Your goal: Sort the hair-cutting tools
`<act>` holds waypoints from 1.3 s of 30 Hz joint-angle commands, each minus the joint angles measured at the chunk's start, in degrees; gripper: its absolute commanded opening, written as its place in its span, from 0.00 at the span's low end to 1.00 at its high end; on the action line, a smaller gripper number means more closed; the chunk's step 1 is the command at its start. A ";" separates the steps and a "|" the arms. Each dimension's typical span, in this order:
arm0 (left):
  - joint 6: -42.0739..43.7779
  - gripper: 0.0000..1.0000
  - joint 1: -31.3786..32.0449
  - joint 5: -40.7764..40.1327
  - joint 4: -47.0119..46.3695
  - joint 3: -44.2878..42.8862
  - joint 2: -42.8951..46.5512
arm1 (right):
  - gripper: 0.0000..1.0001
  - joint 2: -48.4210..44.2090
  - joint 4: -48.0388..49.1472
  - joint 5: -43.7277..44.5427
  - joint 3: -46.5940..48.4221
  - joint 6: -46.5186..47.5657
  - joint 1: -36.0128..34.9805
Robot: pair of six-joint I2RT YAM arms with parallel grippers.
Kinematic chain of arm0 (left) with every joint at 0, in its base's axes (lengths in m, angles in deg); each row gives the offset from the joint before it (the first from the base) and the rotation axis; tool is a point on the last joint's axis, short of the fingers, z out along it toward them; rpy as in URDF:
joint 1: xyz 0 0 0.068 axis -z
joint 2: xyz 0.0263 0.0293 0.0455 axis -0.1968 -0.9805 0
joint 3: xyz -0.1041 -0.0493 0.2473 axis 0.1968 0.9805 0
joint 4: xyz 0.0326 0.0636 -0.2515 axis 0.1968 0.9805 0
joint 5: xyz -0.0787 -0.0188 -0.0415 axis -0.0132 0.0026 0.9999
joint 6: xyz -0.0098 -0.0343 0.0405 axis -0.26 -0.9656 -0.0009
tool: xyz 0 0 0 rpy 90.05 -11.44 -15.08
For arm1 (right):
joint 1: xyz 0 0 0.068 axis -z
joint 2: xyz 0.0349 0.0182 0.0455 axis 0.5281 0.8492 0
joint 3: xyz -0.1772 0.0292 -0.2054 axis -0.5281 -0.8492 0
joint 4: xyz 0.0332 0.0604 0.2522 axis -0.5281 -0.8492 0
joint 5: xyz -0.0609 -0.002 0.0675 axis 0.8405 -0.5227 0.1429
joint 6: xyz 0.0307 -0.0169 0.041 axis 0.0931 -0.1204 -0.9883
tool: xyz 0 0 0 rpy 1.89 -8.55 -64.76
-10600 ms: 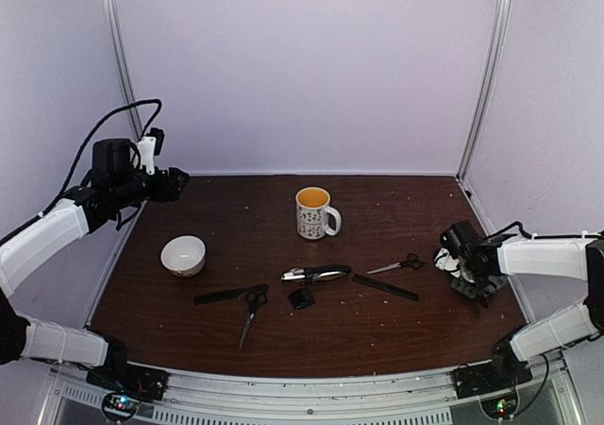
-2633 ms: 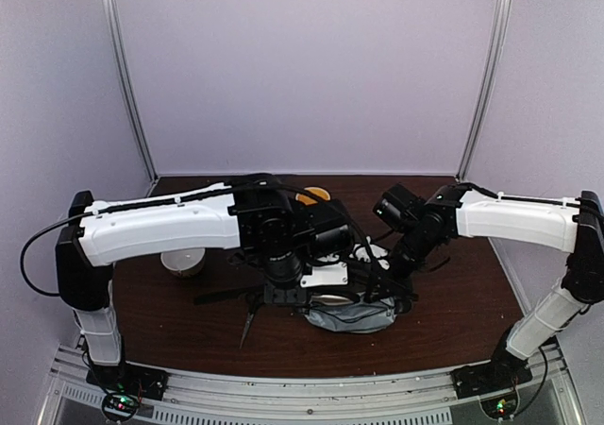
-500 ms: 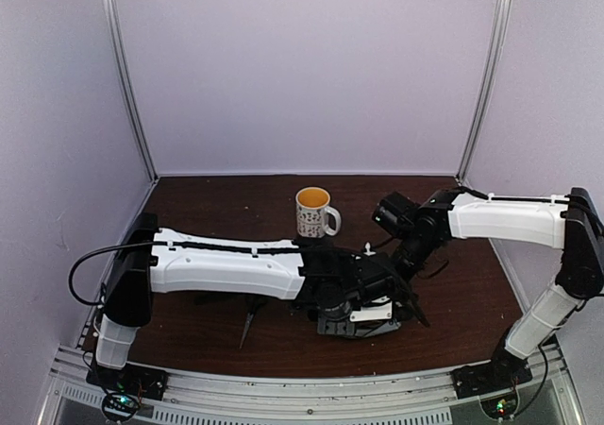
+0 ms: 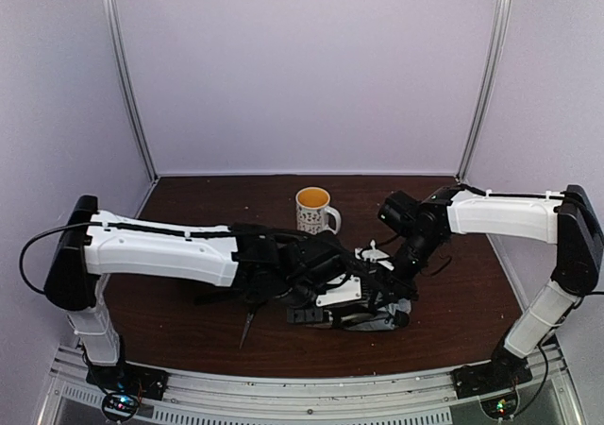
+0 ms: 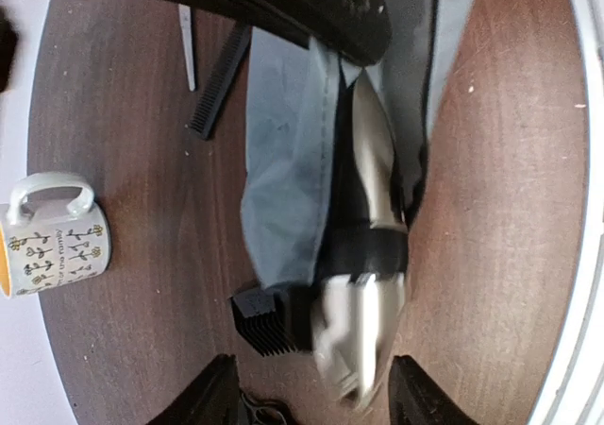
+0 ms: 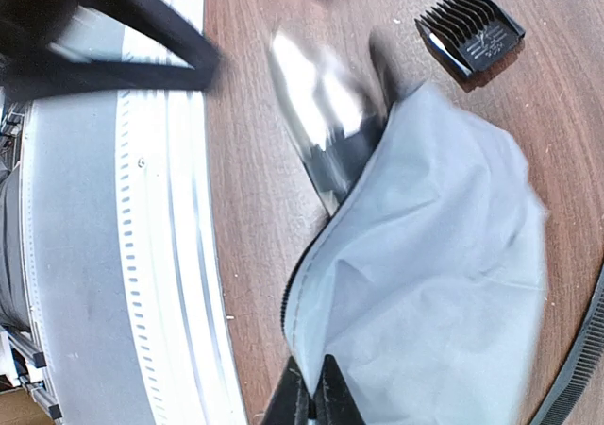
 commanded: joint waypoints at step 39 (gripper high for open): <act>-15.82 0.21 -11.74 29.46 -37.34 19.77 -2.92 | 0.37 -10.93 -1.09 10.15 -2.50 0.13 1.49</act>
